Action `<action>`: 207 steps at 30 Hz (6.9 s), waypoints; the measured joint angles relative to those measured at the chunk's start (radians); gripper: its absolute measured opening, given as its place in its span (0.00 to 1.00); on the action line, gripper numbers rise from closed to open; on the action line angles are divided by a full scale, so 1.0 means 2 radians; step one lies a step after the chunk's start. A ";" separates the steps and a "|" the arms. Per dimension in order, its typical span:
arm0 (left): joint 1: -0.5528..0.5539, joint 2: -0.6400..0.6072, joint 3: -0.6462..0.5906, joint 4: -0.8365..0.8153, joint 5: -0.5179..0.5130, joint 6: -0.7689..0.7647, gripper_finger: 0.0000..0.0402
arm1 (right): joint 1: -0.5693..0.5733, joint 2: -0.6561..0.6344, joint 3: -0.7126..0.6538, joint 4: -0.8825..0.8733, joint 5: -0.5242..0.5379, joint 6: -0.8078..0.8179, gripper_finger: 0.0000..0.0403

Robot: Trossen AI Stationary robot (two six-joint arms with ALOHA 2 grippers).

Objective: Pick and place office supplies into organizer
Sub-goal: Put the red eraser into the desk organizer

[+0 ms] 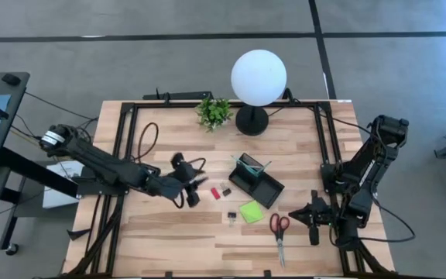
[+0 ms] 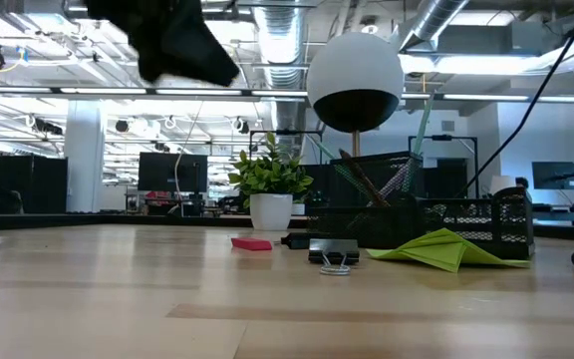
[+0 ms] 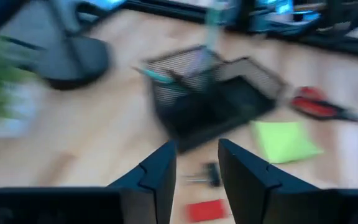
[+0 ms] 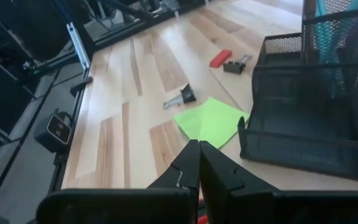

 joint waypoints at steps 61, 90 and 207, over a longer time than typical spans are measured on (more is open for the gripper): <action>0.003 0.293 0.010 0.129 -0.027 -0.152 0.65 | -0.015 0.000 0.000 -0.008 -0.013 -0.026 0.00; 0.030 0.292 0.011 0.152 -0.060 -0.421 0.65 | -0.041 0.000 0.000 -0.020 -0.013 -0.027 0.00; 0.028 0.295 0.148 -0.020 0.111 -0.023 0.65 | -0.041 0.000 0.000 -0.033 -0.025 -0.009 0.00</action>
